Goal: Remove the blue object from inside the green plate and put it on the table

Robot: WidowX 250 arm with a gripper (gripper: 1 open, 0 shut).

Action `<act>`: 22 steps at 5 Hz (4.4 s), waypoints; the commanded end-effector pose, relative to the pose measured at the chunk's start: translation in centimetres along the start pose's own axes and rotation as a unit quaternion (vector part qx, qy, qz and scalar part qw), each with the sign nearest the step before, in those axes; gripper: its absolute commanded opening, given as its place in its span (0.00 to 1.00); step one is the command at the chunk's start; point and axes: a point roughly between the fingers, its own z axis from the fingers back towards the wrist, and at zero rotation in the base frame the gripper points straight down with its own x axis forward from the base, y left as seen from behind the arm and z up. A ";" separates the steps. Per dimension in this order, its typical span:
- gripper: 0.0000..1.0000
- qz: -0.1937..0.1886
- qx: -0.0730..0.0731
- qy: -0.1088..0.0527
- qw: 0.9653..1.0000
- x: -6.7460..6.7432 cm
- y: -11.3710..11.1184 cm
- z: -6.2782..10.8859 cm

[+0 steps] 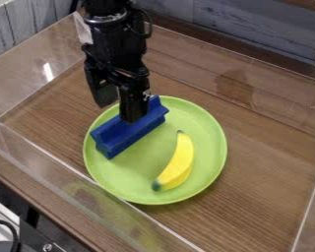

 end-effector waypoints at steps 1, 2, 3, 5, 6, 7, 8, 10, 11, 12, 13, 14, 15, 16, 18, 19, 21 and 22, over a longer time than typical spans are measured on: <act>1.00 0.000 0.004 -0.017 1.000 0.6 0.5 0.7; 1.00 -0.003 0.002 -0.018 1.000 0.8 0.7 0.7; 1.00 -0.003 0.000 -0.021 1.000 1.1 0.8 0.8; 1.00 0.000 -0.009 -0.026 1.000 1.3 1.0 0.9; 1.00 0.002 -0.014 -0.026 1.000 1.3 1.0 0.9; 1.00 0.003 -0.018 -0.026 1.000 1.4 1.0 0.9; 1.00 0.003 -0.022 -0.024 0.999 1.3 1.0 0.9; 1.00 0.010 -0.023 -0.019 1.000 1.3 1.1 -0.7; 1.00 0.014 -0.023 -0.017 0.999 1.2 1.2 -1.6; 1.00 0.016 -0.023 -0.016 0.999 1.3 1.2 -2.4; 1.00 0.018 -0.023 -0.013 0.999 1.3 1.4 -3.2; 1.00 0.019 -0.023 -0.011 0.999 1.4 1.5 -3.8; 1.00 0.020 -0.023 -0.009 0.999 1.4 1.6 -4.3; 1.00 0.021 -0.024 -0.007 0.999 1.4 1.8 -4.8; 0.00 0.022 -0.025 -0.004 0.999 1.6 2.0 -5.5; 0.00 0.024 -0.024 -0.005 0.999 1.8 2.0 -5.4; 0.00 0.030 -0.022 -0.009 0.999 2.3 2.1 -4.3; 0.00 0.033 -0.021 -0.011 0.999 2.5 2.1 -3.8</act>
